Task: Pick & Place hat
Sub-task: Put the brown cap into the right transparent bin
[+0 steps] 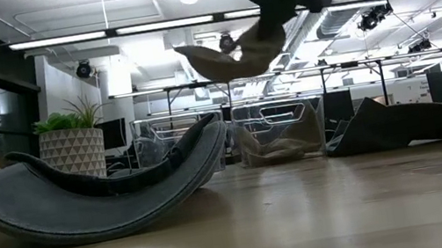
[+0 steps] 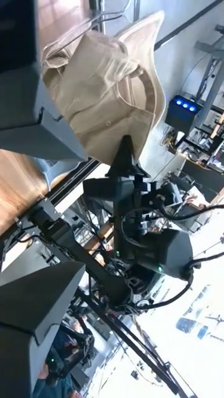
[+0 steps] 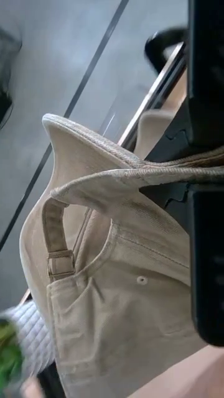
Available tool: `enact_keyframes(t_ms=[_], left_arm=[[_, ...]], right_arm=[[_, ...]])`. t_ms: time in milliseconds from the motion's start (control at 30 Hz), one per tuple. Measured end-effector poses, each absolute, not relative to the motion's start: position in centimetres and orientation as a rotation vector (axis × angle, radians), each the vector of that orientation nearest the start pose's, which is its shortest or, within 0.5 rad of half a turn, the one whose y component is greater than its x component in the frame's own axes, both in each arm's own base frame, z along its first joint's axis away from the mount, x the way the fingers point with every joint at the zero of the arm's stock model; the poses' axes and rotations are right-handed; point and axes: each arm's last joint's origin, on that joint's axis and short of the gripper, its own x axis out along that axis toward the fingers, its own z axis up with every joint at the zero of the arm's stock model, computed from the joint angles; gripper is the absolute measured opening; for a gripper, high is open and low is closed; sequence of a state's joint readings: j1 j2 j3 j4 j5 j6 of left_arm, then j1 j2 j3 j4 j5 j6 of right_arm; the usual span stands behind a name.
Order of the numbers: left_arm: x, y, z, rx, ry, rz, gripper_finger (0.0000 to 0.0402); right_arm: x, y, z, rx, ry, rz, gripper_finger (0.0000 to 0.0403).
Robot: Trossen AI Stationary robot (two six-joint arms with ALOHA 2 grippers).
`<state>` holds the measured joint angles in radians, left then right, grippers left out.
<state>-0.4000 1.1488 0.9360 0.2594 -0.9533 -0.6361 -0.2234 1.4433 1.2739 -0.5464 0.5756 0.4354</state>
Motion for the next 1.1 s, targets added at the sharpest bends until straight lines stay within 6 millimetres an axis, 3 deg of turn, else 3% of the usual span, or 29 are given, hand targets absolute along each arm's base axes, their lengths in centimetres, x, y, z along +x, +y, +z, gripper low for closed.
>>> enact_keyframes(t_ms=[367, 533, 833, 1100], left_arm=[[23.5, -8.3, 35.3, -0.632, -0.183, 0.504, 0.0241], [22.1, -8.4, 35.8, -0.618, -0.185, 0.554, 0.0241], [19.7, -7.3, 36.6, -0.588, -0.168, 0.599, 0.0241], [19.4, -7.2, 36.5, -0.566, -0.146, 0.607, 0.0241]], right_arm=[[28.3, -11.2, 31.9, 0.278, 0.597, -1.008, 0.0005], [28.0, -12.4, 31.5, 0.288, 0.599, -1.031, 0.0005], [27.5, -13.8, 27.7, 0.339, 0.607, -0.998, 0.0005], [26.7, -14.7, 25.0, 0.367, 0.618, -0.957, 0.0005]])
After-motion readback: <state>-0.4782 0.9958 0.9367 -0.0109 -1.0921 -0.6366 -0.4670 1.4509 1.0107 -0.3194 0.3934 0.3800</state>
